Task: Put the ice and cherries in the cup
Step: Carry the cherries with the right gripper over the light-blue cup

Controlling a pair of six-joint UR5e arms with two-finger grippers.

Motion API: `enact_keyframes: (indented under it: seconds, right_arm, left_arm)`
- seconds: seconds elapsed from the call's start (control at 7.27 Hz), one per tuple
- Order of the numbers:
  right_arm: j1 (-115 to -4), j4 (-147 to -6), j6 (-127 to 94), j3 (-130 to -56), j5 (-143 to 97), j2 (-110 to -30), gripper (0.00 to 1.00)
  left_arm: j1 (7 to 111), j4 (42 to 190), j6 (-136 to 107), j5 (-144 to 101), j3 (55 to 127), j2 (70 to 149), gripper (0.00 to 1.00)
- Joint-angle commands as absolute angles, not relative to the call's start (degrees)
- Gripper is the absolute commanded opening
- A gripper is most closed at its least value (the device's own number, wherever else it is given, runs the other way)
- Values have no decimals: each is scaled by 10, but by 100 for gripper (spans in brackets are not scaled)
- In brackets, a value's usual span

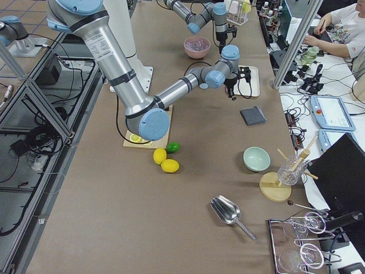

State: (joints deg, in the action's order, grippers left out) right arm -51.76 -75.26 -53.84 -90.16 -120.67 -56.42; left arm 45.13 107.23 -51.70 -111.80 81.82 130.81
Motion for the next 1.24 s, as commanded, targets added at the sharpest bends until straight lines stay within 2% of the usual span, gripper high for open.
enact_keyframes:
  seconds: [0.0,0.55,1.1]
  right_arm:
    - [-443,-778,-665,-933,-1159,-499,0]
    - [-344,-817,-717,-962,-1059,-483,0]
    - [-300,-815,-717,-962,-1020,-492,0]
  left_arm:
    - [452,1072,-515,-1118,818,1308,97]
    - [452,1068,-510,-1117,841,1308,97]
    - [454,1068,-492,-1117,842,1302,97]
